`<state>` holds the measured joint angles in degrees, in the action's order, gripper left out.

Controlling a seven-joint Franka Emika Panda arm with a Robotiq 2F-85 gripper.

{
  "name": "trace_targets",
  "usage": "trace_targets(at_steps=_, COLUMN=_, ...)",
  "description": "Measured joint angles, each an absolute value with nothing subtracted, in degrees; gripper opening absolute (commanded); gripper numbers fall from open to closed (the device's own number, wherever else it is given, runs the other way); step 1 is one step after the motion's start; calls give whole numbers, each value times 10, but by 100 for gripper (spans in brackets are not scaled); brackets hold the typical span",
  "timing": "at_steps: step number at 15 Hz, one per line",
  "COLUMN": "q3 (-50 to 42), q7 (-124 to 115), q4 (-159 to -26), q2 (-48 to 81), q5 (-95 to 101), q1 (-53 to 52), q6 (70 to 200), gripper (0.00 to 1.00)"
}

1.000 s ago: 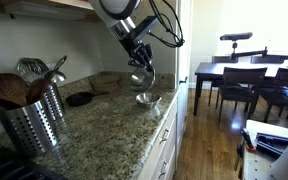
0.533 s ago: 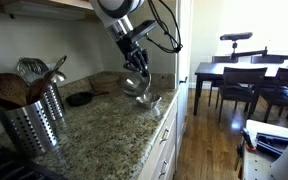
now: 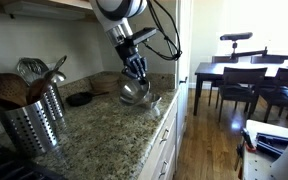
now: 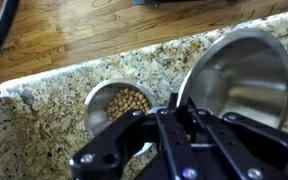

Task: Pour the contents of the left bowl into the right bowl

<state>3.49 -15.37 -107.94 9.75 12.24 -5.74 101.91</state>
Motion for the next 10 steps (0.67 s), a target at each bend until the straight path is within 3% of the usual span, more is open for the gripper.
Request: trace_targets(at_steps=10, q3=34, q7=-100, q4=-1094, q2=121, q5=68, q1=-57, q6=1067, gripper=7)
